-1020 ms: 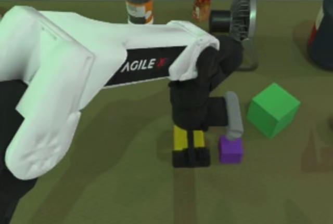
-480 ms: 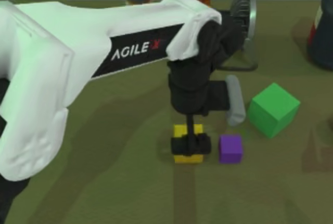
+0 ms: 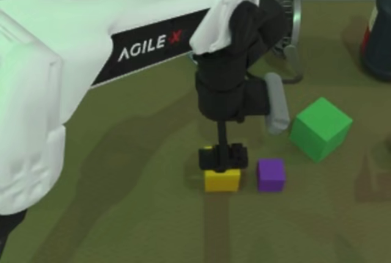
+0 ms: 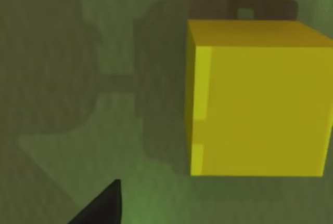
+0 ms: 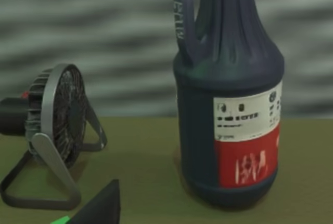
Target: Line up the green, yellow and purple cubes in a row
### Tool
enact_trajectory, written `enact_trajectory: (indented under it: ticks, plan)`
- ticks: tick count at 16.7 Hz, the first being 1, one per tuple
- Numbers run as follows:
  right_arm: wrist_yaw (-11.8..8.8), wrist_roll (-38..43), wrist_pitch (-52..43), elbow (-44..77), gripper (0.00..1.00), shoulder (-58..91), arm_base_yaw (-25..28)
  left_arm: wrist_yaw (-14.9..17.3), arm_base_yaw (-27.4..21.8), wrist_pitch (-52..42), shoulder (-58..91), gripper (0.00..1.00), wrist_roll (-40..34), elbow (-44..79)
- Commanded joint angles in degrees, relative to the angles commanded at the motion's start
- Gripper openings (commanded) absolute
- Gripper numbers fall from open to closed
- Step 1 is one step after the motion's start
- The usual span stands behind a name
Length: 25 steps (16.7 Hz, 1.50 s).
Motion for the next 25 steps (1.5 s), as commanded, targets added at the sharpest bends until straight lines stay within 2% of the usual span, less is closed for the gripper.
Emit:
enact_trajectory:
  ticks: [3,7,11,18,25]
  plan:
    - [-0.1,-0.7,-2.3,3.3,1.00,3.4,0.8,-0.2,1.7,2.2,-3.5,1.00,-1.2,-3.3]
    - [-0.2,-3.2,-10.1,15.1,1.00,16.0,2.9,-0.7,7.8,9.6,-16.7,1.00,-5.9,-14.9]
    - [0.0,-6.9,-21.5,32.1,1.00,37.5,5.8,-1.3,16.5,20.1,-38.4,1.00,-13.3,-33.0]
    - [0.3,-14.2,-44.2,63.5,1.00,81.3,11.5,-1.8,32.4,42.1,-83.2,1.00,-28.6,-72.0]
    - [0.3,-19.6,-61.1,88.6,1.00,112.1,16.0,-1.4,42.6,61.4,-116.8,1.00,-40.9,-99.5]
